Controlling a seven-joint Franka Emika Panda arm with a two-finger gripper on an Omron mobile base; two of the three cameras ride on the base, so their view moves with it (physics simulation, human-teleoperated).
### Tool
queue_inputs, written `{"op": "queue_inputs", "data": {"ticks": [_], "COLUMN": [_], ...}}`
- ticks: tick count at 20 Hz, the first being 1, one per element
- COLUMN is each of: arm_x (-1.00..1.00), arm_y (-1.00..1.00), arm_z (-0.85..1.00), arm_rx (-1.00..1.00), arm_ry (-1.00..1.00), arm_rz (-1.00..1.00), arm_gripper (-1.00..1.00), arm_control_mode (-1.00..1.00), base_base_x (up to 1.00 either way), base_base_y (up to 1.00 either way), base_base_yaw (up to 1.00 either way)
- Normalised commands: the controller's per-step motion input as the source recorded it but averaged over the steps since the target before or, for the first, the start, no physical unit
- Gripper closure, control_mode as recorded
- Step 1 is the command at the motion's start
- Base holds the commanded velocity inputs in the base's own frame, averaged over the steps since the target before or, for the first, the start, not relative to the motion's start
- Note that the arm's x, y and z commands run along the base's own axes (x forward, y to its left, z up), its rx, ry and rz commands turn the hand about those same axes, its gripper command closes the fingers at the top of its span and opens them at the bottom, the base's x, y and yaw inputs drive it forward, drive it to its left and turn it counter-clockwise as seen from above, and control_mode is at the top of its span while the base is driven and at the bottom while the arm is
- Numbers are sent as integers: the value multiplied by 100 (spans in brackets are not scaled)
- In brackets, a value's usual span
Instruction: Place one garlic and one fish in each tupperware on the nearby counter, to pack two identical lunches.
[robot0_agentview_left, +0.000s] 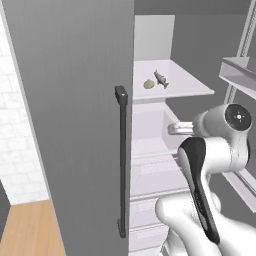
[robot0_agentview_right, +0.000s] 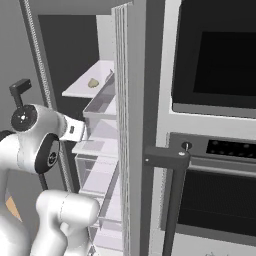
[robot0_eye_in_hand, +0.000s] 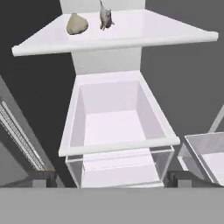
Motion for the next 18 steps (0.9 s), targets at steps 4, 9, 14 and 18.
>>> {"op": "queue_inputs", "data": {"ticks": [4,9,14,18], "arm_x": [1,17,48,64], "arm_y": [0,0,7,5], "arm_z": [96,82,67,20], "arm_rx": [-12,-3,0,0], "arm_ry": [-45,-17,0,12], "arm_rz": [0,0,3,0], "arm_gripper": [-100,-100,-100,-100], "arm_control_mode": [-100,-100,-100,-100], "base_base_x": [0,0,0,0], "base_base_y": [0,0,0,0], "base_base_yaw": [0,0,0,0]}}
